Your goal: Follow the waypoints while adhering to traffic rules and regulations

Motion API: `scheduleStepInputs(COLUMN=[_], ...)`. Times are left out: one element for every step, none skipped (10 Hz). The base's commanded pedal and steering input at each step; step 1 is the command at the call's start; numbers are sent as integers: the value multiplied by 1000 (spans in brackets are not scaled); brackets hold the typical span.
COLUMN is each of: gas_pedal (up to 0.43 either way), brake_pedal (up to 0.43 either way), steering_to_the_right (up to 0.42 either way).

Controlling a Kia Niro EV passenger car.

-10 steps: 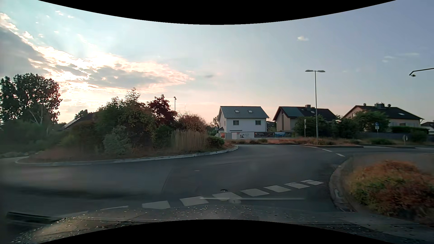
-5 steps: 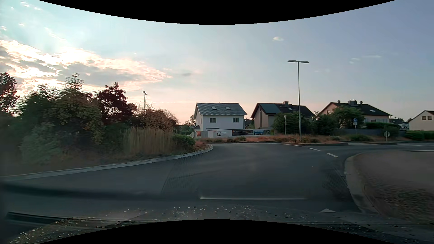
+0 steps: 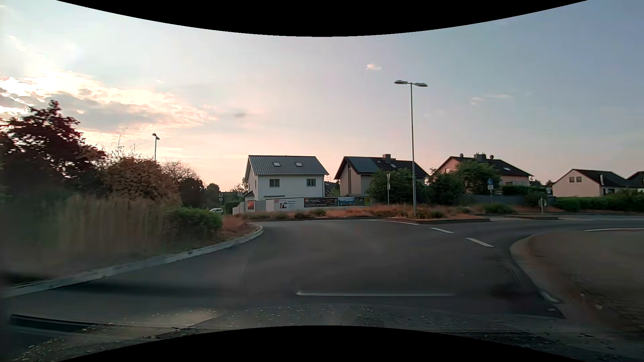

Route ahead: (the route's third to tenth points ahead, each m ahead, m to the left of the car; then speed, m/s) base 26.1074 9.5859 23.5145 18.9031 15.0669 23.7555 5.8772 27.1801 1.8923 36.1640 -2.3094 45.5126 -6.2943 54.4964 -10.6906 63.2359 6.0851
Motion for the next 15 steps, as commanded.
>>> scheduleStepInputs(gas_pedal=[0,0,0,0,0,0,0,0,0,0,0,0,0,0,0], brake_pedal=[0,0,0,0,0,0,0,0,0,0,0,0,0,0,0], steering_to_the_right=[172,155,127,104,76,44,17,-12,-44,-67,-94,-113,-139,-166,-197])
